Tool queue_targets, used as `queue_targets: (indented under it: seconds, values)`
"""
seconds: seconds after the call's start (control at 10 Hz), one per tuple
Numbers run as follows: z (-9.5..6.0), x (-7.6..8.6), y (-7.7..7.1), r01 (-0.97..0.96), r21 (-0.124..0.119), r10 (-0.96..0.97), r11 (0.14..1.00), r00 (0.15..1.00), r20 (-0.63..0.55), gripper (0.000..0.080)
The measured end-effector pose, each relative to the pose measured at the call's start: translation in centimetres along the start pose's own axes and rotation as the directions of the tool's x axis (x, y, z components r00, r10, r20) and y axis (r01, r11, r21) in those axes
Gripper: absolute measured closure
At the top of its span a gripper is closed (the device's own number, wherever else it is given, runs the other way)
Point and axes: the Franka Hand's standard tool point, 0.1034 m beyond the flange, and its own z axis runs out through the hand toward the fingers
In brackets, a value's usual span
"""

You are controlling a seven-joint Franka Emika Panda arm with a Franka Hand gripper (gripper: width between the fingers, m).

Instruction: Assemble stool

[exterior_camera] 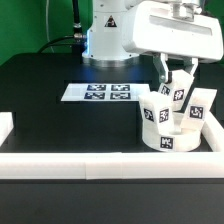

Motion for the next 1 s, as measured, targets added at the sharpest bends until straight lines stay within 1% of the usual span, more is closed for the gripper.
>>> queue_targets:
  seconds: [0.2,0.4,0.8,0.9,1.0]
  values:
    - [0.08,-0.24,-0.04,0.005,-0.016,-0.006,1.000,0.999,-0.041,0.0474]
    - [0.08,-0.30,-0.04,-0.007,-0.021,0.006,1.000,0.999,-0.045,0.0474]
    - [0.14,-0.22,0.01,-0.010,-0.015,0.009,1.000,1.000,-0.025,0.0473]
    - [0.27,-0.52,-0.08,-0.010,-0.008,0.010,1.000,1.000,-0.006,0.0473]
    - [-0.16,-0.39,-0.06,-0.017,0.006,0.016,1.000,1.000,0.021,0.0291]
